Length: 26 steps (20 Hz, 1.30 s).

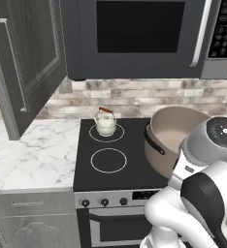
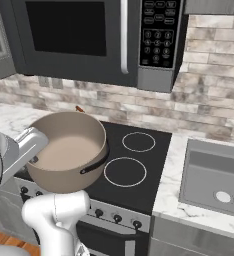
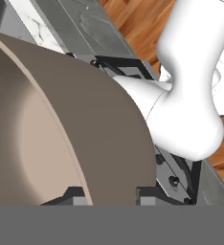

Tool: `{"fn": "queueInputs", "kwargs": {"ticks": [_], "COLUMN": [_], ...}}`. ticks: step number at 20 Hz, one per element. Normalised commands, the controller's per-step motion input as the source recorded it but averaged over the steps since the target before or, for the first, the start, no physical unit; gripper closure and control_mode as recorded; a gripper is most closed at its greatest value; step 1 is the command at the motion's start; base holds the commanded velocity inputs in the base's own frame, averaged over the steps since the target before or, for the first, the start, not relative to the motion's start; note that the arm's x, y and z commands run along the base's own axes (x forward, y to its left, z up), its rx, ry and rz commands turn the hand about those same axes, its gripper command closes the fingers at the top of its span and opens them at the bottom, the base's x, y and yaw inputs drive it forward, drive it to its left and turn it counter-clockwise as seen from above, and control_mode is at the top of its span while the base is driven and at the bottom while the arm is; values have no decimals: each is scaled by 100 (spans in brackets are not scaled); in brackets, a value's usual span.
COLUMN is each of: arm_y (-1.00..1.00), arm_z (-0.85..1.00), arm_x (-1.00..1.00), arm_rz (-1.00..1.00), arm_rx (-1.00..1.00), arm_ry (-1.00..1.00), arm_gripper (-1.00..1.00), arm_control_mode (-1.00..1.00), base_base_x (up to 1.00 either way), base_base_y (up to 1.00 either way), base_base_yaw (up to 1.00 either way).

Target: Pick the kettle from the cabinet and place it on a stove burner. Then pick the pot from the counter and place it on another stove burner. Finally, turn both burners on.

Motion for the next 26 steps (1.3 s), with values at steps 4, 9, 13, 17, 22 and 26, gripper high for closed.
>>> {"fn": "queueInputs", "kwargs": {"ticks": [4,9,13,17,22,26], "arm_y": [0,0,0,0,0,0], "arm_z": [0,0,0,0,0,0], "arm_x": [0,0,0,0,0,0], "arm_rz": [0,0,0,0,0,0], "arm_rx": [0,0,0,0,0,0], "arm_ry": [0,0,0,0,0,0], "arm_gripper": [100,100,100,100,100,100], "arm_control_mode": [100,100,100,100,100,100], "base_base_x": [18,8,1,4,0,0], "base_base_y": [-25,-25,-28,-6,0,0], "base_base_yaw": [12,4,0,0,0,0]}}
